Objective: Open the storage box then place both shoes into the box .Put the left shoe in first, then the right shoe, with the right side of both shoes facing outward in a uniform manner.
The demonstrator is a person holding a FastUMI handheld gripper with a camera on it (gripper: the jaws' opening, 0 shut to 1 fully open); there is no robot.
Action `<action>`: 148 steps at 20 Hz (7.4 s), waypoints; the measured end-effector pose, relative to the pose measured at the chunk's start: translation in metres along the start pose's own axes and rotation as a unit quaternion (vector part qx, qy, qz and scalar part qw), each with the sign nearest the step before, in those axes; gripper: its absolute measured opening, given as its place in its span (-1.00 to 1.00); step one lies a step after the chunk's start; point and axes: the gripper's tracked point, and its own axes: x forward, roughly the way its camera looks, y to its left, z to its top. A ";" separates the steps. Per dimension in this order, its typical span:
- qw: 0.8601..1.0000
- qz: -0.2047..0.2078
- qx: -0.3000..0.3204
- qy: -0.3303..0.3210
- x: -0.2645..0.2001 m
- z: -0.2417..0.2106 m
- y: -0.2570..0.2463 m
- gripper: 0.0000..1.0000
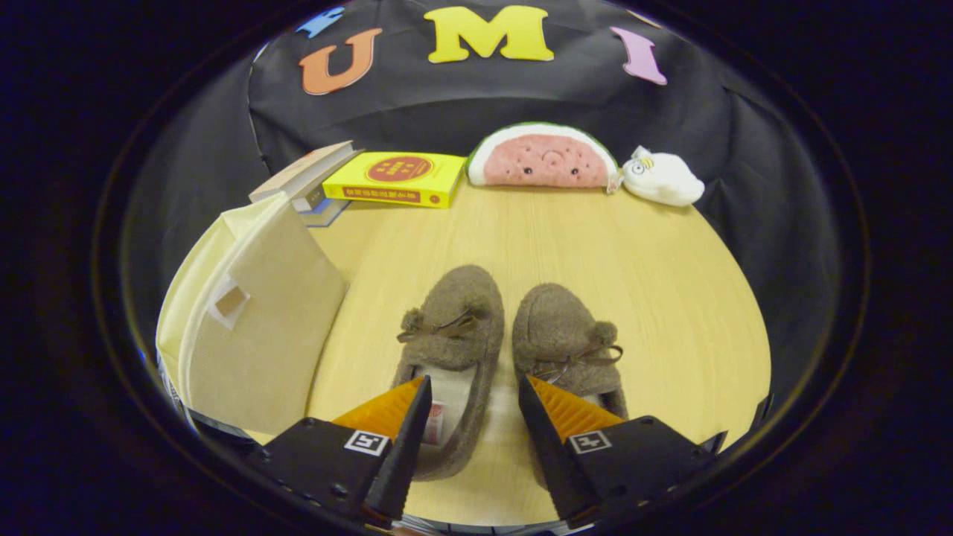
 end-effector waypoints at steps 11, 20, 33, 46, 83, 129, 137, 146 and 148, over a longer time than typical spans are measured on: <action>0.996 0.016 0.060 0.071 0.029 -0.011 -0.002 -0.98; 0.992 0.061 0.104 0.033 -0.051 0.019 0.014 -0.99; 0.991 0.088 0.091 -0.038 -0.167 0.090 0.147 -1.00; 0.988 0.081 0.124 0.038 -0.050 0.031 0.291 -0.99; 0.999 0.048 0.001 -0.020 -0.117 0.024 0.148 0.89; 0.987 -0.003 0.118 0.112 -0.042 0.005 -0.091 -0.99; 0.992 0.047 0.102 0.065 -0.130 0.039 -0.009 -0.99; 0.991 0.087 0.077 0.060 -0.155 0.059 0.111 -0.99; 0.991 0.092 0.076 0.056 -0.149 0.065 0.137 -0.99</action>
